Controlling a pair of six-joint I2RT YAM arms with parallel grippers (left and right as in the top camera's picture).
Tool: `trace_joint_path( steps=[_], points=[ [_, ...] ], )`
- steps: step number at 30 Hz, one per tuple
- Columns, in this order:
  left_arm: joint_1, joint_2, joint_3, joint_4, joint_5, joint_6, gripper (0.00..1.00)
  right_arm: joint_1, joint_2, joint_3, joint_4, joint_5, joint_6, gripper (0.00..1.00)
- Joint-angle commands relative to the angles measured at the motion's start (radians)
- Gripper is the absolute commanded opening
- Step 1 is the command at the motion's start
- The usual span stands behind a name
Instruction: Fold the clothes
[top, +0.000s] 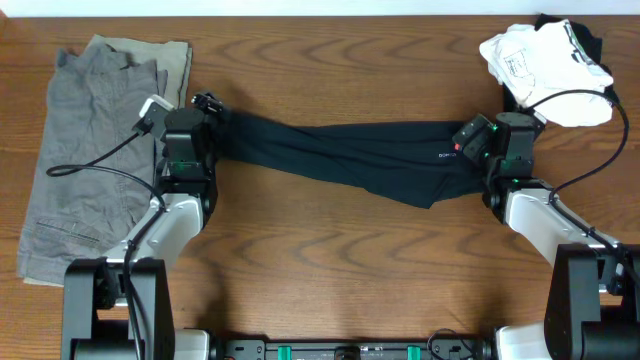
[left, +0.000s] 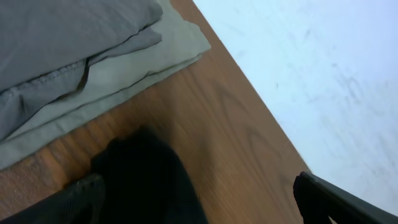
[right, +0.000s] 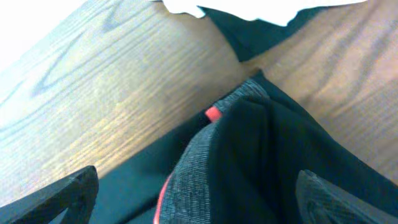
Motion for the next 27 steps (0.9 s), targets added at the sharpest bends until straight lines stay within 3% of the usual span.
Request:
trace_joint_path(
  steps=[1,7,12,16,20,21,22,27],
  points=[
    [0.0,-0.014,0.021,0.008,-0.007,0.102,0.98,-0.007,-0.035,0.048,-0.061,-0.072,-0.126,0.99],
    [0.0,-0.063,0.023,-0.088,0.136,0.196,0.98,0.017,-0.058,0.163,-0.321,-0.294,-0.356,0.99],
    [0.0,-0.09,0.023,-0.248,0.139,0.231,0.98,0.079,-0.059,0.277,-0.514,-0.322,-0.436,0.99],
    [0.0,-0.095,0.023,-0.35,0.139,0.24,0.98,0.141,-0.051,0.284,-0.556,-0.313,-0.484,0.99],
    [0.0,-0.095,0.023,-0.441,0.139,0.239,0.93,0.17,-0.007,0.283,-0.598,-0.274,-0.502,0.82],
    [0.0,-0.095,0.023,-0.46,0.138,0.239,0.93,0.172,0.01,0.283,-0.61,-0.274,-0.5,0.71],
    [0.0,-0.095,0.023,-0.472,0.138,0.239,0.92,0.174,0.023,0.283,-0.619,-0.272,-0.483,0.66],
    [0.0,-0.095,0.023,-0.513,0.138,0.239,0.91,0.174,0.076,0.283,-0.626,-0.226,-0.394,0.57]
  ],
)
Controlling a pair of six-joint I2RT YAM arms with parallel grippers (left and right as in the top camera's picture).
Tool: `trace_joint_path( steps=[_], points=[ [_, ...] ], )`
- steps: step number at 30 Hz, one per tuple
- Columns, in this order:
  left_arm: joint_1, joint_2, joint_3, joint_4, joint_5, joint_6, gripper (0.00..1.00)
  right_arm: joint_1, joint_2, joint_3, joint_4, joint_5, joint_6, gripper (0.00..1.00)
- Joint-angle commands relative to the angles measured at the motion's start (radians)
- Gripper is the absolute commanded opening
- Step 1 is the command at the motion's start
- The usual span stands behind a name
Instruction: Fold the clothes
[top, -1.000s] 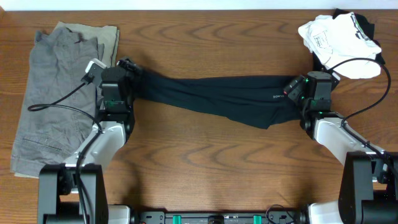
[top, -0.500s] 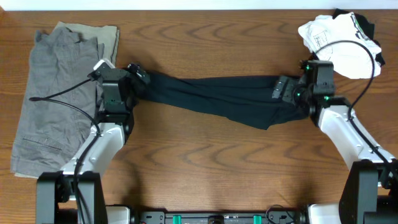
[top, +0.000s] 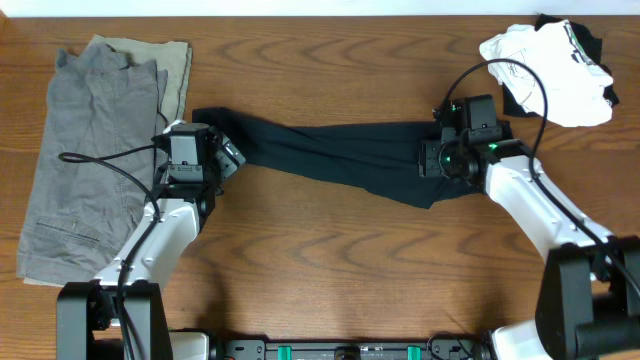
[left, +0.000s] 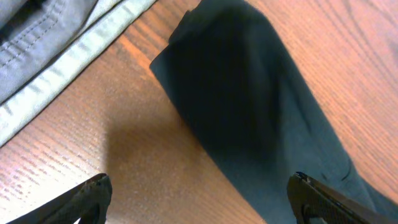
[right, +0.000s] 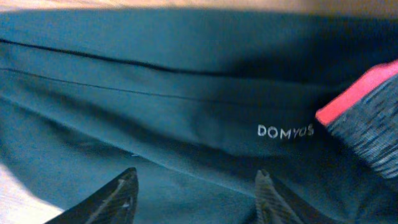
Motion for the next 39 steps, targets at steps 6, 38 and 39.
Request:
trace_joint_path(
  steps=[6,38,39],
  points=[
    [0.0,-0.018,0.011,-0.023,-0.002,0.023,0.9,0.031,0.046,0.007,-0.046,0.096,0.115,0.61],
    [0.0,-0.018,0.011,-0.026,-0.001,0.019,0.89,0.077,0.127,0.007,0.006,0.222,0.28,0.47],
    [-0.001,-0.018,0.011,-0.026,-0.001,0.02,0.89,0.077,0.135,0.007,0.018,0.229,0.28,0.46]
  ],
)
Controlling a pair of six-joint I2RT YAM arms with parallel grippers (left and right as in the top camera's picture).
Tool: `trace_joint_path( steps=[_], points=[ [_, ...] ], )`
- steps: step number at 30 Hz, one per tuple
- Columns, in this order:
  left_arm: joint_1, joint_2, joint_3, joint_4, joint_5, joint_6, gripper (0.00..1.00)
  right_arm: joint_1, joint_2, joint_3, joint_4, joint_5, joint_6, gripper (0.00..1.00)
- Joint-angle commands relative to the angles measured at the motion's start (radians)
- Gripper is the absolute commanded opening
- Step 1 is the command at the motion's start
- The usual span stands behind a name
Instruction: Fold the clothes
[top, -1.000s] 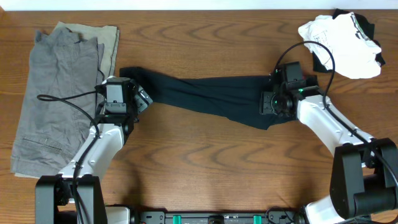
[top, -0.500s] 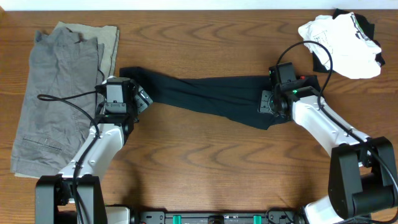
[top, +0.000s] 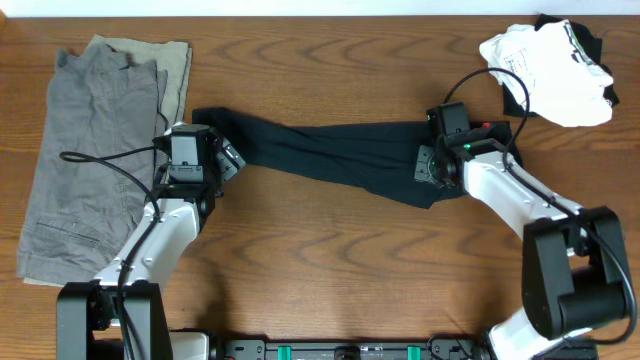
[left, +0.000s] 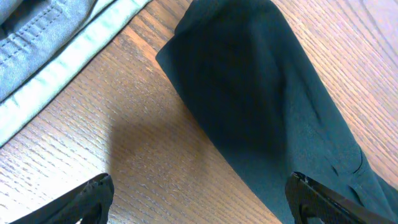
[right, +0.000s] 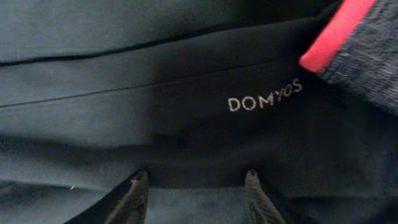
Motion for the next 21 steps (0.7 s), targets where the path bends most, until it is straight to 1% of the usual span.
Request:
trace_joint_path(
  steps=[1,5,7,8,9,10,11,16,18,20,21],
  points=[
    [-0.001,-0.018,0.011,-0.003,-0.001,0.006,0.89,0.006,0.027,0.007,0.026,0.03,0.015,0.45],
    [0.0,-0.018,0.011,-0.003,-0.001,0.006,0.89,0.005,0.03,0.007,0.071,0.064,0.015,0.44],
    [-0.001,-0.018,0.011,-0.003,-0.001,0.006,0.89,0.005,0.03,0.007,0.09,0.074,0.014,0.42],
    [0.0,-0.018,0.011,-0.003,-0.001,0.006,0.89,0.003,0.03,0.007,0.1,0.078,0.014,0.39],
    [0.0,-0.018,0.011,-0.003,-0.001,0.006,0.89,0.003,0.03,0.008,0.108,0.078,0.014,0.33],
    [0.0,-0.018,0.011,-0.003,-0.001,0.006,0.89,0.003,0.03,0.007,0.116,0.077,0.014,0.12],
    [0.0,-0.018,0.011,-0.003,-0.001,0.006,0.9,0.003,0.03,0.007,0.12,0.077,0.014,0.01],
    [0.0,-0.018,0.011,-0.003,-0.001,0.006,0.89,0.004,0.03,0.008,0.103,0.073,0.02,0.01],
    [0.0,-0.018,0.011,-0.003,-0.001,0.006,0.89,0.004,0.024,0.008,0.064,0.068,0.074,0.01],
    [0.0,-0.018,0.011,-0.003,-0.001,0.006,0.89,0.004,0.011,0.009,0.036,0.062,0.124,0.08],
    [0.0,-0.018,0.011,-0.003,-0.001,0.006,0.89,0.004,0.0,0.01,0.026,0.062,0.16,0.16]
  ],
)
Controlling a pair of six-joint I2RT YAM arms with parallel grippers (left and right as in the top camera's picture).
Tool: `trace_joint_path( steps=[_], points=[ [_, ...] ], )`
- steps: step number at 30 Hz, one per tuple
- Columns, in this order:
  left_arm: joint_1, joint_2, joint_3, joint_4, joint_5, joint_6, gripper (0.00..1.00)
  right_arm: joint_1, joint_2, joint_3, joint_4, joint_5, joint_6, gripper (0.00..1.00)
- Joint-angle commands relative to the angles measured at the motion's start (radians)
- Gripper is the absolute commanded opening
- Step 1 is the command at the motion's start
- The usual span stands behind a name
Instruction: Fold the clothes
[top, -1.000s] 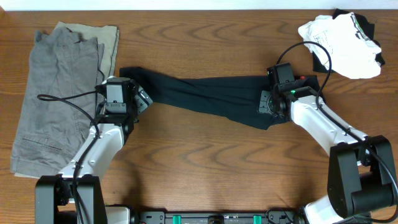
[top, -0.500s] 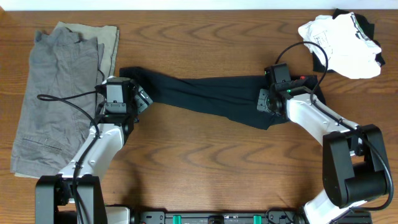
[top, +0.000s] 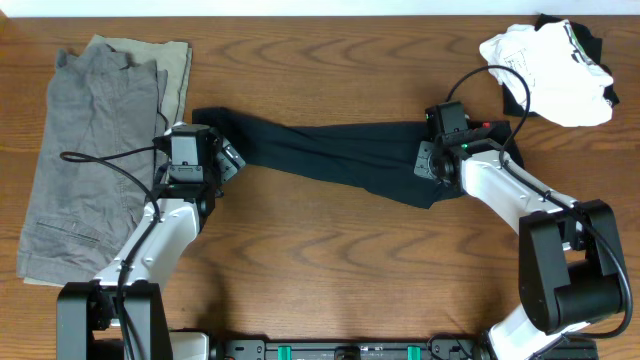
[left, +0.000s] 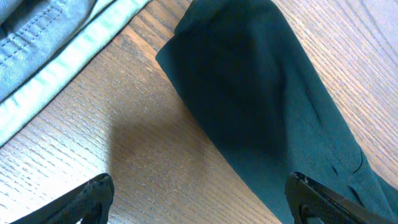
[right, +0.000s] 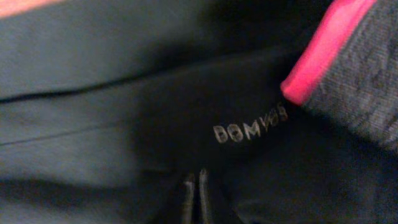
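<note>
A long black garment (top: 330, 150) lies stretched across the table's middle. Its right end has a grey waistband with a pink edge (right: 354, 81) and a white logo (right: 250, 130). My right gripper (top: 425, 165) is pressed down just below that logo, and in the right wrist view the right gripper (right: 194, 193) is shut, pinching the dark fabric. My left gripper (top: 228, 158) hovers by the garment's left end (left: 249, 106). In the left wrist view the left gripper (left: 199, 199) is wide open over bare wood, holding nothing.
Folded grey trousers (top: 90, 140) on a light green garment (left: 68, 56) fill the table's left side. A crumpled white garment (top: 545, 60) over something black sits at the back right corner. Arm cables loop above both wrists.
The right gripper's fingers, apart over the fabric under the logo before, are now closed together on it, closer to the cloth. The left gripper has stayed put.
At first both grippers sat open at the two ends of the stretched black garment. Then the left was back from the left end and the right was over the logo, inward from the waistband. The right one then sat lower with narrower fingers and now pinches the fabric.
</note>
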Motion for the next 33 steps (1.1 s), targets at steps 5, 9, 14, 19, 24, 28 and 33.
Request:
trace_joint_path(
  steps=[5,9,14,19,24,28,33],
  points=[
    [0.0,-0.018,0.011,-0.003,-0.001,0.006,0.89,0.005,-0.076,0.01,-0.018,0.006,0.302,0.91],
    [0.0,-0.018,0.011,-0.003,-0.001,0.006,0.89,0.006,-0.087,0.009,-0.016,0.006,0.463,0.99],
    [0.0,-0.018,0.011,-0.003,-0.001,0.006,0.89,0.007,-0.071,0.008,-0.015,0.005,0.592,0.88],
    [0.0,-0.018,0.011,-0.004,-0.001,0.006,0.89,0.023,-0.066,0.008,-0.003,-0.046,0.663,0.73],
    [0.0,-0.018,0.011,-0.004,-0.001,0.006,0.89,0.04,-0.066,0.008,0.005,-0.055,0.663,0.6],
    [0.0,-0.018,0.011,-0.004,-0.001,0.006,0.89,0.04,-0.057,0.008,-0.017,-0.054,0.663,0.54],
    [0.0,-0.018,0.011,-0.005,-0.001,0.006,0.89,0.04,-0.03,0.008,-0.058,-0.066,0.663,0.51]
  ],
)
